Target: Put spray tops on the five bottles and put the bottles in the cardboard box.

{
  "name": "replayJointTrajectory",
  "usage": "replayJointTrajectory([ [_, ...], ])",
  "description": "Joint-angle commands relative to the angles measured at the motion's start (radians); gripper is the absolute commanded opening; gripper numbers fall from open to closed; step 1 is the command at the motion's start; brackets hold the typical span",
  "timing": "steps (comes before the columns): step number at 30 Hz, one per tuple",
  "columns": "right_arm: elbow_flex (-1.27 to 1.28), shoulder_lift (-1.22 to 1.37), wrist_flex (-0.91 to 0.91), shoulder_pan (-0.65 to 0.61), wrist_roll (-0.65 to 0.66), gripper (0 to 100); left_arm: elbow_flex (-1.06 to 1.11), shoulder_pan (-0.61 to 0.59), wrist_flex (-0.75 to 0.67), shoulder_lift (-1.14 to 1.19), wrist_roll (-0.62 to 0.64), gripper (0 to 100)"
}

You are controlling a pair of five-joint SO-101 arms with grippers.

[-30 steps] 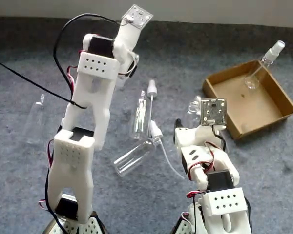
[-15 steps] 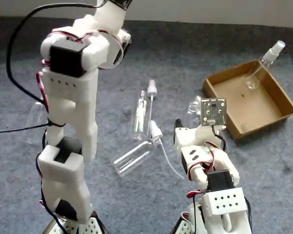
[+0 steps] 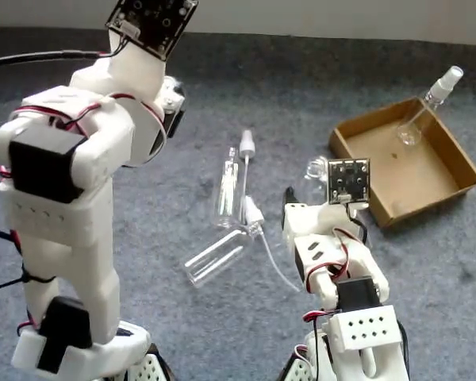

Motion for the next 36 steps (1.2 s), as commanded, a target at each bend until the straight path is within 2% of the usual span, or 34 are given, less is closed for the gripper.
replayJointTrajectory([
  [1, -0.016, -0.013, -0.042, -0.012, -0.011, 18.0, 0.101, 0.036, -0.087, -0.143, 0.014, 6],
  [6, 0.053, -0.015, -0.217, -0.099, -0.005, 18.0, 0.203, 0.140, -0.098, -0.255, 0.230, 6],
  [9, 0.120, -0.015, -0.323, -0.130, -0.003, 18.0, 0.245, 0.182, -0.132, -0.317, 0.284, 6],
  [16, 0.194, -0.015, -0.433, -0.136, -0.003, 18.0, 0.384, 0.200, -0.405, -0.423, 0.408, 6],
  [25, 0.197, -0.015, -0.441, -0.136, -0.003, 18.0, 0.711, 0.203, -0.760, -0.545, 0.626, 6],
  [29, 0.231, -0.016, -0.441, -0.136, -0.003, 18.0, 0.886, 0.309, -0.907, -0.625, 0.623, 6],
  [32, 0.262, -0.016, -0.443, -0.136, -0.003, 18.0, 1.001, 0.397, -1.000, -0.687, 0.554, 6],
  [36, 0.265, -0.016, -0.443, -0.136, -0.003, 18.0, 1.115, 0.418, -1.181, -0.723, 0.454, 6],
])
